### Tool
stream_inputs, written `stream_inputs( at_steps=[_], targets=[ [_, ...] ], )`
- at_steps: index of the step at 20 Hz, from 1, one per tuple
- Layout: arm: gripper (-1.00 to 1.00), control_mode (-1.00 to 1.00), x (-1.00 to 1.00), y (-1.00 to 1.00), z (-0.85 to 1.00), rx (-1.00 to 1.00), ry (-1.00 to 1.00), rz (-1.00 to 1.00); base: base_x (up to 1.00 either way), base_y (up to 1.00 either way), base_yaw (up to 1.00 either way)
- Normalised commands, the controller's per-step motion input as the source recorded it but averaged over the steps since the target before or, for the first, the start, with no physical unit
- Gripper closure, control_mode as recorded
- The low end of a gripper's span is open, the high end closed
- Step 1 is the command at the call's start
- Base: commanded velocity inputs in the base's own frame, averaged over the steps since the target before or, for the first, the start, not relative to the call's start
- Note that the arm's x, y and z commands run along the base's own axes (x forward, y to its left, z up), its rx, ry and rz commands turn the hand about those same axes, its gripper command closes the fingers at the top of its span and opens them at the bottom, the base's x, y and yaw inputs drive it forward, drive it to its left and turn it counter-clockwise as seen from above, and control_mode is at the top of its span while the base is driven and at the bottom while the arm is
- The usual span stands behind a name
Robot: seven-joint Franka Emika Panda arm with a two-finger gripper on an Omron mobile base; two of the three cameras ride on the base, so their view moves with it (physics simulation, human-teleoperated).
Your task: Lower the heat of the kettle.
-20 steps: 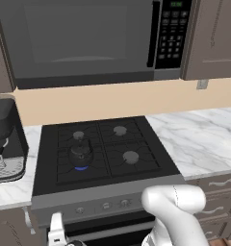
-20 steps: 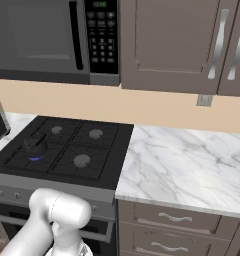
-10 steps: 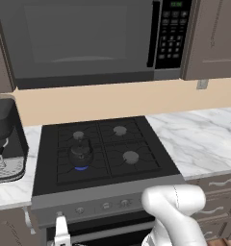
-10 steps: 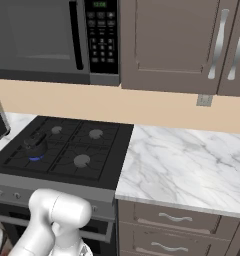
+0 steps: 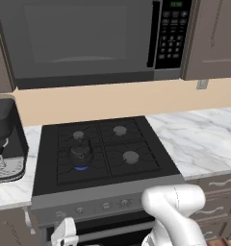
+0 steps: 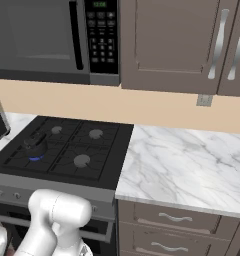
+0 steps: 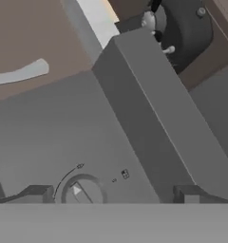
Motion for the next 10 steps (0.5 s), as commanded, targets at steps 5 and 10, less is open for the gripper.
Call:
stream_inputs(
  at_steps=[5, 10],
  targets=[
    [-1.00, -1.00, 0.02, -0.02, 0.02, 0.29, 0.07, 0.06, 0.00, 0.00, 0.00],
    [-1.00, -1.00, 0.09, -0.02, 0.00, 0.20, 0.15, 0.05, 0.00, 0.00, 0.00]
  ],
)
